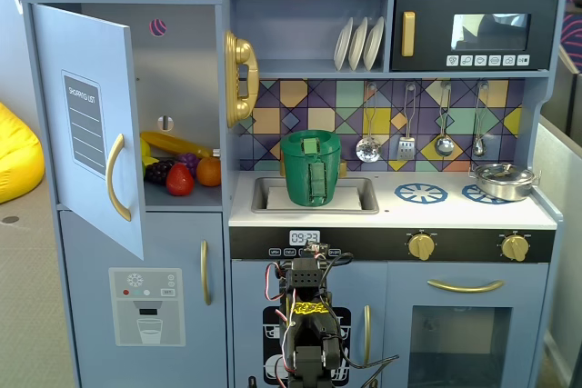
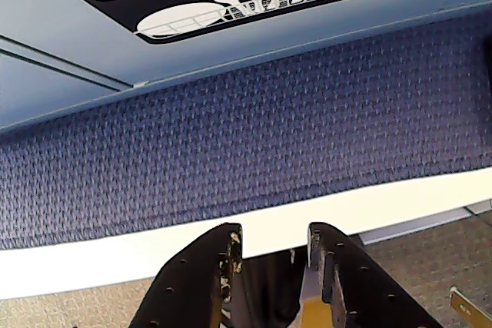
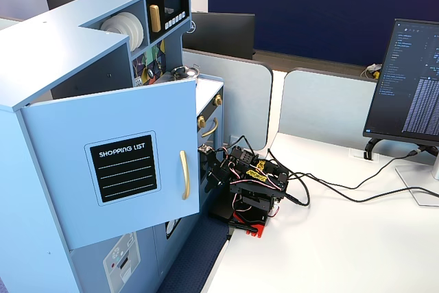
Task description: Close the left cabinet door
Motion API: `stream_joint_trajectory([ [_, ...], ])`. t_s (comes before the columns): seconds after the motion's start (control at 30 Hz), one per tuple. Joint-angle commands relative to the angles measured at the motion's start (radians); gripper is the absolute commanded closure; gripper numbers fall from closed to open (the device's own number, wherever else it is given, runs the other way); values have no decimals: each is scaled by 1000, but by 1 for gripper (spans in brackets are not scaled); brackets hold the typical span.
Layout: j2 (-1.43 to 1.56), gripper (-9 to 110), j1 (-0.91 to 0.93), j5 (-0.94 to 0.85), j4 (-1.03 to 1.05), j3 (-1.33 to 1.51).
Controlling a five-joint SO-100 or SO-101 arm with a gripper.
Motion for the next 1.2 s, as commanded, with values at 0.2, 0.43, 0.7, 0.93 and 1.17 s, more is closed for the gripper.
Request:
stream_joint_trajectory([
  [0.2,-6,101,21,-138,153,57],
  [0.43,-8,101,-74,-140,140,57],
  [0.7,-58,101,-554,-204,-351,-57],
  [0.93,-175,102,-985,-348,-586,-342],
  [1.17,-285,102,-1374,-646,-773,-494],
])
